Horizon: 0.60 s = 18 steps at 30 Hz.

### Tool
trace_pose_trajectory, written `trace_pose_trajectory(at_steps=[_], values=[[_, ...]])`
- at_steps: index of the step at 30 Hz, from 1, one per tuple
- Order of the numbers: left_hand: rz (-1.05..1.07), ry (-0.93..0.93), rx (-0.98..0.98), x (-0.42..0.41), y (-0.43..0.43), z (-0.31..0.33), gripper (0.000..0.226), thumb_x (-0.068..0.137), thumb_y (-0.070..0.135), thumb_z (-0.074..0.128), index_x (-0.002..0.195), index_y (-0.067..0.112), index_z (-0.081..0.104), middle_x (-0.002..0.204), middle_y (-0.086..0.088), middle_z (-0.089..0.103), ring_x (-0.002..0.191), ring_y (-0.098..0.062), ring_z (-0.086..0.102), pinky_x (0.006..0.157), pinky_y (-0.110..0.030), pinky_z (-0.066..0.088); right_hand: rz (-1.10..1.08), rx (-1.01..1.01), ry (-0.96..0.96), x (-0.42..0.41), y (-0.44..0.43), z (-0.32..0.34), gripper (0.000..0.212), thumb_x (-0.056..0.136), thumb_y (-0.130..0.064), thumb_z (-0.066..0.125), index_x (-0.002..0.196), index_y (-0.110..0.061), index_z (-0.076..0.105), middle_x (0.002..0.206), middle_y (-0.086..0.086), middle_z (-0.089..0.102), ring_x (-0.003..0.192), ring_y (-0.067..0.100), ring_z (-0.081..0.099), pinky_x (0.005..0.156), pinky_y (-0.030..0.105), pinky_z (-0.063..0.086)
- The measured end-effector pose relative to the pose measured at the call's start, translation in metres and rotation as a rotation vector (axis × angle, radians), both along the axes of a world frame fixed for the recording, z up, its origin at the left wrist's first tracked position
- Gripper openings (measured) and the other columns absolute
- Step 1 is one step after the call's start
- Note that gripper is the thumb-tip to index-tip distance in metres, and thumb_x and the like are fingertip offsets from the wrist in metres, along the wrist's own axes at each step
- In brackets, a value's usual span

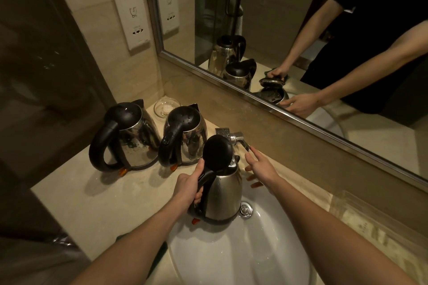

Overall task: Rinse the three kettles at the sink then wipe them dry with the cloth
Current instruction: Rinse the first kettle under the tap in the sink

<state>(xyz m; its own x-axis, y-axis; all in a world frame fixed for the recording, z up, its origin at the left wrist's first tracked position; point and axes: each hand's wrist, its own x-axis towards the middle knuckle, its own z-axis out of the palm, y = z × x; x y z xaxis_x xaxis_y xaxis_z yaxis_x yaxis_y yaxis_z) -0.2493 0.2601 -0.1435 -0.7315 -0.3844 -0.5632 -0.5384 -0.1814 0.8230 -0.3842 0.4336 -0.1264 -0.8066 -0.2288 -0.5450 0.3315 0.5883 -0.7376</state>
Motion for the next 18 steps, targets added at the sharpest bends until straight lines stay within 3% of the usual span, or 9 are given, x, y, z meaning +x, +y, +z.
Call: trace_pose_trajectory(at_steps=[9, 18], values=[[0.001, 0.003, 0.003, -0.0006, 0.0011, 0.0015, 0.066, 0.094, 0.065, 0.045, 0.056, 0.012, 0.053, 0.044, 0.0, 0.046, 0.039, -0.014, 0.042, 0.046, -0.025, 0.037, 0.006, -0.004, -0.005, 0.0, -0.0005, 0.002, 0.054, 0.097, -0.049, 0.041, 0.148, -0.042, 0.025, 0.119, 0.013, 0.06, 0.092, 0.028, 0.064, 0.064, 0.037, 0.056], [-0.003, -0.011, 0.001, -0.0001, 0.0024, 0.0009, 0.068, 0.092, 0.069, 0.044, 0.054, 0.013, 0.052, 0.044, 0.0, 0.046, 0.04, -0.015, 0.043, 0.049, -0.027, 0.039, 0.007, -0.003, -0.016, -0.0018, -0.0001, 0.0011, 0.054, 0.097, -0.05, 0.041, 0.148, -0.043, 0.024, 0.113, 0.014, 0.062, 0.087, 0.03, 0.066, 0.069, 0.041, 0.057]])
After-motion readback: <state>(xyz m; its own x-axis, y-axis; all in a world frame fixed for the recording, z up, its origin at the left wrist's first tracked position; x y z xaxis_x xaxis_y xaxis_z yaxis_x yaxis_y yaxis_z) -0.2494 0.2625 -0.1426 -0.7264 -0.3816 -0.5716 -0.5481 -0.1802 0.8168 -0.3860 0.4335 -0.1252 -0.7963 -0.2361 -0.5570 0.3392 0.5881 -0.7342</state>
